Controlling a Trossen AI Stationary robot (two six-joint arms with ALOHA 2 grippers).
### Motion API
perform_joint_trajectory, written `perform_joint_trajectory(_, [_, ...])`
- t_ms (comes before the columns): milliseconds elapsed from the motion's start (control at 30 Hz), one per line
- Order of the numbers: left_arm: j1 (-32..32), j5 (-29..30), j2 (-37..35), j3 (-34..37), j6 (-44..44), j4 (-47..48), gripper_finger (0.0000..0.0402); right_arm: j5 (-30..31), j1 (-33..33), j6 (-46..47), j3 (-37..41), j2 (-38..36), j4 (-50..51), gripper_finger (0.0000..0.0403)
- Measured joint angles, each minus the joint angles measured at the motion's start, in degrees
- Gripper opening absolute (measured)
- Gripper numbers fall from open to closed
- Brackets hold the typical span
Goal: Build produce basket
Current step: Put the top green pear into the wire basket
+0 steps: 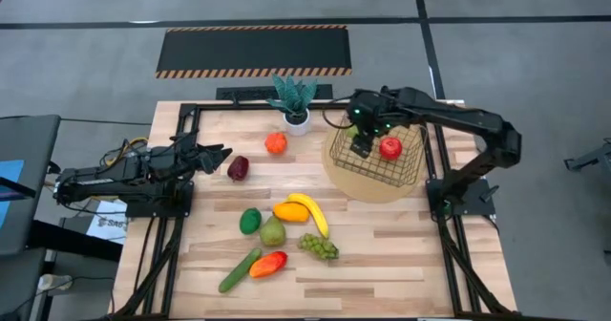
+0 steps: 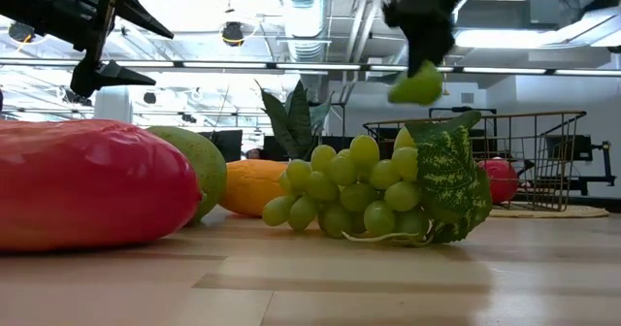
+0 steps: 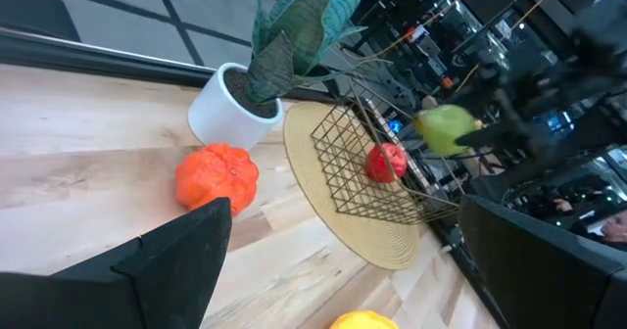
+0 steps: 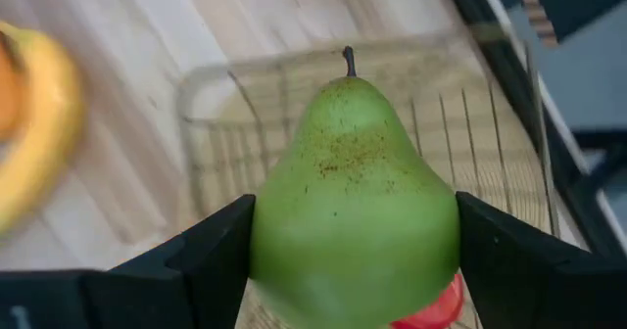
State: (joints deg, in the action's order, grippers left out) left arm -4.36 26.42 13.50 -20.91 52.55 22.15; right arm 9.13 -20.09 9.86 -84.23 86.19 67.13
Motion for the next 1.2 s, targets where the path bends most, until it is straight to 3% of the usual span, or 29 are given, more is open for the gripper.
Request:
perform_joint_trajectory(167, [0.0, 1.3, 0.0, 0.0, -0.2, 0.0, 0.0384, -0.1, -3.3, -2.2, 12.4, -3.5, -10.7, 0.0312])
perform_joint_trajectory(367, [0.0, 1.6, 0.0, 0.0, 0.2, 0.0, 0.0384, 0.0, -6.4, -7.1, 20.0, -2.7, -16.0, 0.0312])
perform_joint_trajectory(967, [0.0, 2.9, 0.0, 0.0, 0.4, 0.9, 0.0384, 1.4, -10.1, -12.1, 22.2, 6.5, -20.7, 0.0315])
perform_joint_trajectory(1200, [0.0, 3.9, 0.0, 0.0, 0.4, 1.3, 0.0384, 1.1, -10.9, -12.3, 22.1, 6.5, -20.2, 0.0386])
